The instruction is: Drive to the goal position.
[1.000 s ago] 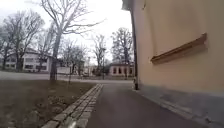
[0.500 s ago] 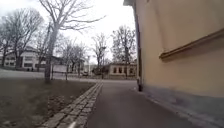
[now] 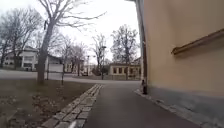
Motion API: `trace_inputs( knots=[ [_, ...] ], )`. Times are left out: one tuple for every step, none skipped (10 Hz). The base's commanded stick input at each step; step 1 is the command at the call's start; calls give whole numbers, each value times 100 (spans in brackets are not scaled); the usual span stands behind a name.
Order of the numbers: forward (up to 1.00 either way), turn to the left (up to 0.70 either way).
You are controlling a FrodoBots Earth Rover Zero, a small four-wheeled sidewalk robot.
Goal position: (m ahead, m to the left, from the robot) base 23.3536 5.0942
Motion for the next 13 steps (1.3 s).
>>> trace_inputs(
  knots=[
    [100, 0],
    [100, 0],
    [100, 0],
    [100, -27],
    [100, -40],
    [100, -16],
    [100, 0],
    [100, 0],
    [100, 0],
    [100, 0],
    [100, 0],
    [100, 0],
    [100, 0]
  ],
)
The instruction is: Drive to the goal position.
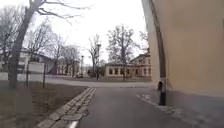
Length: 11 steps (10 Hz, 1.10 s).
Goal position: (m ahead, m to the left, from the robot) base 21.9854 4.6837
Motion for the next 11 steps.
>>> trace_inputs(
  knots=[
    [100, 0],
    [100, 0],
    [100, 0],
    [100, 0],
    [100, 0],
    [100, 0],
    [100, 0],
    [100, 0],
    [100, 0],
    [100, 0],
    [100, 0]
  ],
)
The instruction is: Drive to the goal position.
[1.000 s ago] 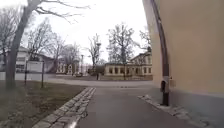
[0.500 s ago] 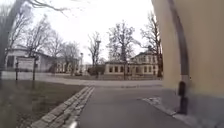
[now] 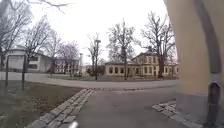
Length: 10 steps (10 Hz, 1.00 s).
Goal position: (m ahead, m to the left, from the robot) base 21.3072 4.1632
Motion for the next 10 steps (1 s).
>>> trace_inputs(
  knots=[
    [100, 0],
    [100, 0],
    [100, 0],
    [100, 0],
    [100, 0],
    [100, 0],
    [100, 0],
    [100, 0],
    [100, 0],
    [100, 0]
  ],
)
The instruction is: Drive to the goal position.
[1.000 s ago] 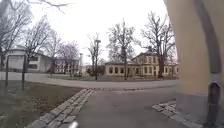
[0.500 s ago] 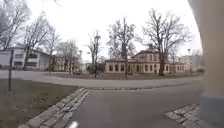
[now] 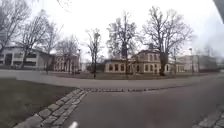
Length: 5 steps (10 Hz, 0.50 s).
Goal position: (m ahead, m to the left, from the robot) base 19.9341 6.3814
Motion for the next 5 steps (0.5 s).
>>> trace_inputs(
  knots=[
    [100, 0],
    [100, 0],
    [100, 0],
    [100, 0],
    [100, 0]
  ],
)
